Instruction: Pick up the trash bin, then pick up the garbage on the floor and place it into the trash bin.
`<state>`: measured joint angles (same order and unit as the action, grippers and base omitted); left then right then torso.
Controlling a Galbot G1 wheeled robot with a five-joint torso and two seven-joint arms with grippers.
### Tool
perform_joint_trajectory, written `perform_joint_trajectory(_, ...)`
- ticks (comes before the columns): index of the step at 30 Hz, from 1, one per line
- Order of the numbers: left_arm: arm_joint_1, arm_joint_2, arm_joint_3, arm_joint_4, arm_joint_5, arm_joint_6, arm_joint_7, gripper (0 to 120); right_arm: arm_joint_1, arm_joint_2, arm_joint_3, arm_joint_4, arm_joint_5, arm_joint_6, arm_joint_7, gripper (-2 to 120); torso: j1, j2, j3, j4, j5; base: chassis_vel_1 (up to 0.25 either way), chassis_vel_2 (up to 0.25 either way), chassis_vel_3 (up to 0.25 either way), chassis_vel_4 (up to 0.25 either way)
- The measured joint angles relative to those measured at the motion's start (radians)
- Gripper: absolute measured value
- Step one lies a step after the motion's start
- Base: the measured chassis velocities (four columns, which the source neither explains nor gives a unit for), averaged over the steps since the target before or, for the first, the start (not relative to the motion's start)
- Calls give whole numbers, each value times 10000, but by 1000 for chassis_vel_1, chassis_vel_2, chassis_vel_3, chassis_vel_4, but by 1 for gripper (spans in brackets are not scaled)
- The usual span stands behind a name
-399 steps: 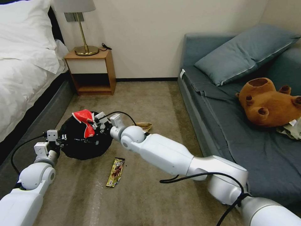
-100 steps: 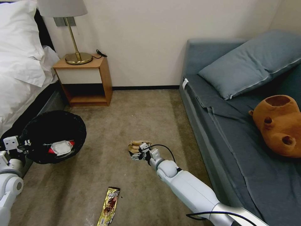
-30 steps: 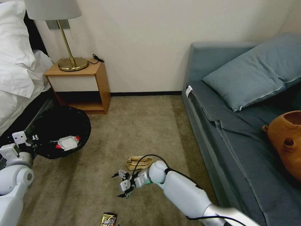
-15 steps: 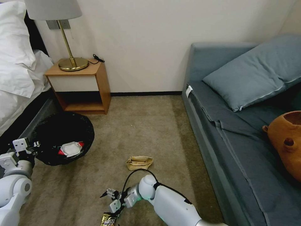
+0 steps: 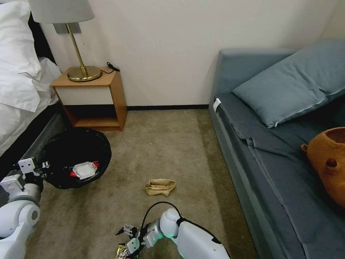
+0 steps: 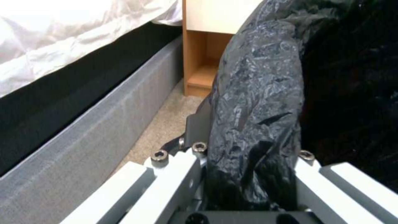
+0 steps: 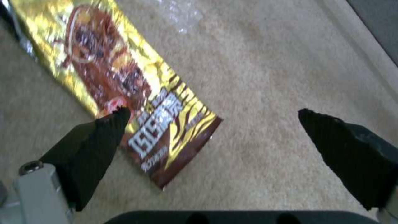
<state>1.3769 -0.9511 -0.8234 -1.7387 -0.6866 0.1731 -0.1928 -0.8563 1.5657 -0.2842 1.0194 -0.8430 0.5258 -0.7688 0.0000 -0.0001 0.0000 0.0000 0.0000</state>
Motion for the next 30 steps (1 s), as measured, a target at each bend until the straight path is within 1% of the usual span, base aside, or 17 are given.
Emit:
perform_joint_trajectory(6, -67, -54, 70, 66, 89, -27, 11, 3, -180, 20, 205, -214, -76, 203, 93, 100, 0, 0, 0, -2, 0, 0, 0, 0, 0)
perform_joint_trajectory(8, -88, -103, 101, 90, 151, -44, 13, 3, -254, 2, 115, -354, 348, 67, 153, 100, 0, 0, 0, 0, 0, 0, 0, 0, 0)
perform_joint_trajectory(10, -87, -129, 114, 98, 170, -48, 13, 3, -286, -9, 121, -419, 404, 40, 211, 100, 0, 0, 0, 0, 0, 0, 0, 0, 0)
perform_joint_trajectory(12, -87, -158, 127, 127, 214, -73, 22, 3, -330, 38, 313, -506, 89, 206, 329, 100, 0, 0, 0, -1, 0, 0, 0, 0, 0)
perform_joint_trajectory(17, -109, -186, 154, 185, 260, -110, 26, 3, -337, 122, 480, -590, -158, 364, 503, 100, 0, 0, 0, 0, 0, 0, 0, 0, 0)
perform_joint_trajectory(21, -163, -199, 202, 190, 288, -128, 26, 3, -343, 290, 682, -764, -639, 628, 745, 100, 0, 0, 0, -1, 0, 0, 0, 0, 0)
perform_joint_trajectory(30, -172, -211, 244, 247, 295, -181, 35, 3, -310, 422, 856, -1129, -1174, 783, 1059, 100, 0, 0, 0, 0, 0, 0, 0, 0, 0)
